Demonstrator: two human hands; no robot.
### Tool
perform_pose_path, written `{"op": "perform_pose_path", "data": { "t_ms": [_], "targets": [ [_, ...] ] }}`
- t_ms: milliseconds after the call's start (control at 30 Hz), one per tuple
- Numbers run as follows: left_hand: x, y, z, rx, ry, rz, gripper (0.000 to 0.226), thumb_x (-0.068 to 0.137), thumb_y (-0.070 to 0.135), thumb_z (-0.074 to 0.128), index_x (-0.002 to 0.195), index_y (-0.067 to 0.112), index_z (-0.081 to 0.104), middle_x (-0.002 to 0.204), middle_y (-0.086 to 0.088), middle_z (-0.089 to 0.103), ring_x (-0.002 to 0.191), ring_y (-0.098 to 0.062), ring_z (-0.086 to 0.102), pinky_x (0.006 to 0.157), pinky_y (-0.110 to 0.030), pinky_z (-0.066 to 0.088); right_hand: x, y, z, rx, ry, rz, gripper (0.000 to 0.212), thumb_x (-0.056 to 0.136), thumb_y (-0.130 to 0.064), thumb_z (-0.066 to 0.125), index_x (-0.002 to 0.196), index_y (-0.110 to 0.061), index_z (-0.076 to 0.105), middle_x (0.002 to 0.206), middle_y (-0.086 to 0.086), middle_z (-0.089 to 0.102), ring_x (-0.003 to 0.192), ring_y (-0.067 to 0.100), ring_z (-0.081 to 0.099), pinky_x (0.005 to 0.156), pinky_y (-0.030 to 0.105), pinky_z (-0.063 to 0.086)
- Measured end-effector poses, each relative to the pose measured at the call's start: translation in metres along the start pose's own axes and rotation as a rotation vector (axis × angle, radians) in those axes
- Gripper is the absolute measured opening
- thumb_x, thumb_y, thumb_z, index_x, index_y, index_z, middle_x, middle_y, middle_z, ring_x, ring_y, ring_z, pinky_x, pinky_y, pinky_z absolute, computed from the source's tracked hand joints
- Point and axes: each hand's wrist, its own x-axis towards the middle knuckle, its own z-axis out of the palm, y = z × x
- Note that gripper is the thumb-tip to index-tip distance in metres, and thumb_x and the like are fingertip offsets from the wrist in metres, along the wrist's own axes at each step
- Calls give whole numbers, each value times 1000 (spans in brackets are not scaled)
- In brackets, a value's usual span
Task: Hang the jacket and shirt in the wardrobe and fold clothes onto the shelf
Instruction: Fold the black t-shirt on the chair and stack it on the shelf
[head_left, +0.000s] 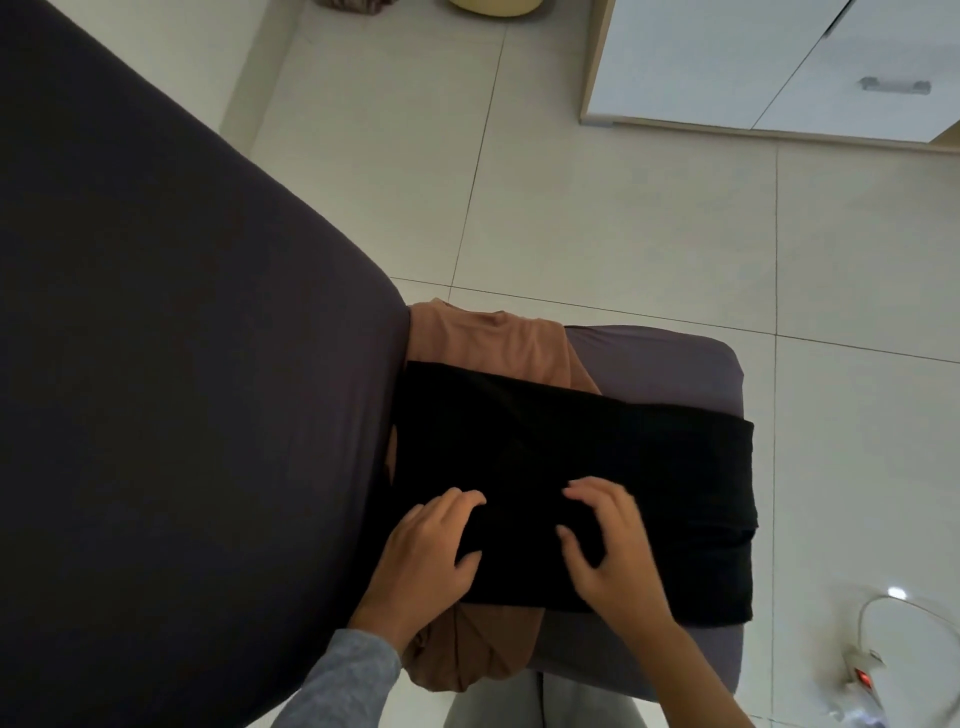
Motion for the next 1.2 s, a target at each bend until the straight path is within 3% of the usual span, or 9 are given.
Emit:
{"op": "perform_pose_path", "data": {
  "t_ms": [133, 367, 467, 667, 833, 933, 1033, 1100, 1200],
  "targets": [
    [-13, 5, 1, -57, -53, -21, 49, 71, 26, 59, 120, 27, 48, 109, 10, 58, 99, -5, 50, 87, -11, 37, -2, -12, 24, -110, -211, -124, 57, 76, -27, 65, 129, -32, 45, 128, -13, 49, 127, 2, 35, 102, 21, 25],
    [-30, 3, 8, -43, -141, -89, 48, 85, 23, 57, 131, 25, 44, 121, 11, 48, 112, -7, 46, 98, -16, 32, -3, -3, 30, -42, -275, -72, 32, 66, -11, 60, 90, -31, 50, 99, -12, 58, 119, 8, 47, 100, 37, 40],
    [-40, -4, 16, -31, -106, -203, 41, 84, 21, 61, 124, 26, 52, 117, 11, 46, 109, -9, 46, 95, -21, 39, -5, -3, 29, -8, -282, -55, 45, 66, -9, 63, 83, -41, 36, 94, -14, 60, 116, 5, 49, 101, 34, 37],
    [-53, -14, 26, -138, 28, -236, 32, 68, -3, 66, 93, 16, 68, 104, 8, 60, 105, -1, 43, 85, -31, 52, -17, 2, 32, -109, -337, -80, 34, 68, -18, 76, 72, -28, 44, 97, -20, 61, 116, -14, 36, 108, 26, 23],
    [-56, -16, 26, -195, 113, -242, 29, 68, 7, 59, 92, 20, 71, 99, 15, 64, 104, 6, 48, 91, -20, 43, -21, 1, 29, -5, -344, -11, 26, 81, -26, 68, 75, -31, 43, 99, -24, 61, 118, -16, 41, 108, 15, 20],
    [-47, -9, 15, -396, 191, -353, 18, 76, 15, 71, 93, 19, 72, 98, 21, 63, 103, 11, 53, 95, -15, 40, -16, -10, 22, 229, -297, 163, 16, 89, -24, 61, 78, -26, 50, 83, -11, 63, 94, -2, 60, 86, 19, 46],
    [-28, 2, 3, -698, 244, -552, 16, 78, 10, 75, 87, 21, 69, 91, 11, 70, 93, 2, 63, 81, -9, 46, 0, -19, 15, 307, -160, 266, 14, 90, -23, 58, 80, -16, 49, 63, 5, 53, 55, 8, 52, 49, 27, 39],
    [-11, 3, -1, -841, 301, -623, 8, 82, 14, 71, 90, 15, 69, 90, 3, 72, 91, -8, 67, 80, -18, 51, 14, -23, 12, 299, -75, 301, 13, 89, -27, 57, 81, -19, 50, 60, 5, 53, 48, 13, 51, 45, 30, 38],
    [19, 0, -3, -767, 337, -621, 33, 85, 29, 66, 106, 2, 65, 97, -3, 70, 96, -15, 66, 88, -29, 53, 36, -28, 9, 351, 49, 357, 14, 89, -25, 59, 78, -19, 53, 64, 2, 58, 53, 8, 56, 47, 21, 46]
  ]
}}
